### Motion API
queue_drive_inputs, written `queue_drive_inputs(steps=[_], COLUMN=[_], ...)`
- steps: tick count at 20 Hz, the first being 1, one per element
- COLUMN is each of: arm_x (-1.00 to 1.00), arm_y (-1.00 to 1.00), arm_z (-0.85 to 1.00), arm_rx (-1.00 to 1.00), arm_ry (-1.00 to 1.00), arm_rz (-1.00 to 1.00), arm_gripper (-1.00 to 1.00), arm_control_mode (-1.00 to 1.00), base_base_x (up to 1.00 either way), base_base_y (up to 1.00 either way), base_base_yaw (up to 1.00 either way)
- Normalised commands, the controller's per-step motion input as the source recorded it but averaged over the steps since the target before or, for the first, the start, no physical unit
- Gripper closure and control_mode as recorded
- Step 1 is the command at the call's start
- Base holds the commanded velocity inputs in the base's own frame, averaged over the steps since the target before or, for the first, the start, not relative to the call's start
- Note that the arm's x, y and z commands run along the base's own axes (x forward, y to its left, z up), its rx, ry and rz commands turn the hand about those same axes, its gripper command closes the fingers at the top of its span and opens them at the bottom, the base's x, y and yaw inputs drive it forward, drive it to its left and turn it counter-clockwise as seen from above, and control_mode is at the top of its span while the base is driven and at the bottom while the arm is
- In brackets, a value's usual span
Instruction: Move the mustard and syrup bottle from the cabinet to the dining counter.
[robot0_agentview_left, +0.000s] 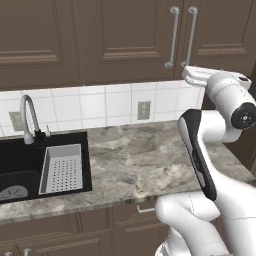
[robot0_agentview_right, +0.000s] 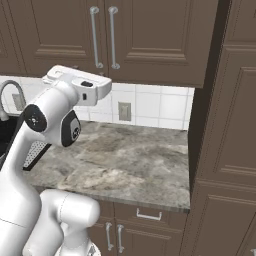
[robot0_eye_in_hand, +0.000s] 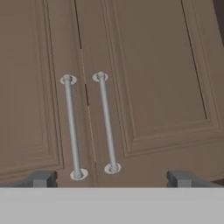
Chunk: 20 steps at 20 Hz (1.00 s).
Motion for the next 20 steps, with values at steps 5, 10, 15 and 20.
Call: queue_drive_inputs(steps=[5,10,15,20], arm_x=[0.15,0.3,0.31,0.4], arm_y=[-0.04,-0.01,-0.12,-0.19], arm_z=[0.36,0.23,0.13,0.01], arm_rx=[0.0,0.0,0.02,0.04], arm_ry=[-0.02,0.0,0.0,0.0], arm_rz=[0.0,0.0,0.0,0.0], arm_gripper=[-1.0,-1.0,-1.0,-1.0], arm_control_mode=[-1.0,-1.0,-1.0,-1.0], base_base_x=[0.0,0.0,0.0,0.0], base_base_y=[0.0,0.0,0.0,0.0], base_base_yaw=[0.0,0.0,0.0,0.0])
